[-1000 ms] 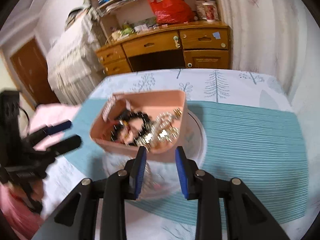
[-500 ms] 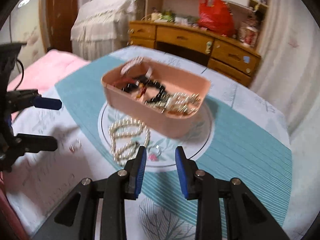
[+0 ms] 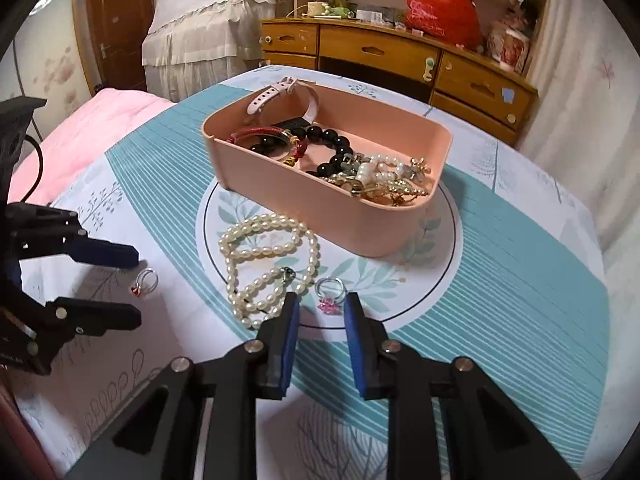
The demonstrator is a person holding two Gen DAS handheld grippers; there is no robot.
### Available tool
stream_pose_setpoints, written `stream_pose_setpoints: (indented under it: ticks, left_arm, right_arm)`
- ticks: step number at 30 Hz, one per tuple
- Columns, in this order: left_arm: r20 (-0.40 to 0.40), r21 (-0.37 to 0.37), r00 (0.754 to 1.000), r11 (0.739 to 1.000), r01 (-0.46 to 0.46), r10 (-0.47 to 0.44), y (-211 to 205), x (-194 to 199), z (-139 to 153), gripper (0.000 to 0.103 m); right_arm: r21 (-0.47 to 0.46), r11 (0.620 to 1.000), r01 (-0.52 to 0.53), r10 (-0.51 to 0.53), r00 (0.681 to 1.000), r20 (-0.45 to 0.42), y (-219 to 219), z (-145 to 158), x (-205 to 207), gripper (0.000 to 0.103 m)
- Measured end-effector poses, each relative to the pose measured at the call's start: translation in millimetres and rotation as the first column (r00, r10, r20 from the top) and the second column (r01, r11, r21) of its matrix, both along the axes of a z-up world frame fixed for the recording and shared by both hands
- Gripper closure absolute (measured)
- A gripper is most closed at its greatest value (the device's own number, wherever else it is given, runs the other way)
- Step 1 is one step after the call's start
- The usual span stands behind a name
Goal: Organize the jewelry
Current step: 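Move the left tool to the red-stone ring while the right tool reaches the pink-stone ring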
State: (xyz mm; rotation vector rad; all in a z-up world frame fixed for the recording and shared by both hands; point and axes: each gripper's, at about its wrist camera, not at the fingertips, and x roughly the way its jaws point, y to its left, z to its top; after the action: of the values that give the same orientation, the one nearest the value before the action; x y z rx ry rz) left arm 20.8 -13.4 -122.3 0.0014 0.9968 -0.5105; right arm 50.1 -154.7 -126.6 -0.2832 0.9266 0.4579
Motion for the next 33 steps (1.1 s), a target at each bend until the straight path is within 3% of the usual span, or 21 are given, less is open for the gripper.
stream_pose_setpoints:
  ticks: [5,10,17,19,22,33]
  left_arm:
    - [0.006,0.013,1.0,1.0,-0.004,0.004,-2.2,3.6,0.4,0.069]
    - [0.024,0.044,1.0,0.999,-0.009,0.008,-6.6,2.7,0.4,0.07]
    - [0.037,0.08,0.999,0.997,-0.015,0.013,-9.5,-5.6,0.8,0.074]
    - [0.023,0.062,0.999,0.998,-0.026,0.024,-6.2,-5.2,1.1,0.085]
    - [-0.016,-0.002,0.999,0.999,-0.039,0.039,3.0,-2.7,-0.5,0.093]
    - [-0.04,-0.017,0.998,0.999,-0.05,0.049,5.0,-2.5,-2.3,0.097]
  right_arm:
    - [0.03,1.0,0.006,-0.006,1.0,-0.012,-0.1,-0.7,3.0,0.084]
    - [0.034,0.999,0.017,-0.017,1.0,-0.005,-0.9,-0.4,4.2,0.092]
    - [0.05,0.999,0.021,-0.02,1.0,-0.003,-4.2,-0.7,4.1,0.093]
    - [0.051,0.998,0.022,-0.021,1.0,-0.009,-4.9,-1.2,4.1,0.093]
    - [0.061,0.998,0.032,-0.031,0.999,-0.017,-6.2,-1.3,4.2,0.093]
    - [0.087,0.996,0.028,-0.026,0.999,-0.025,-7.4,3.4,0.4,0.093]
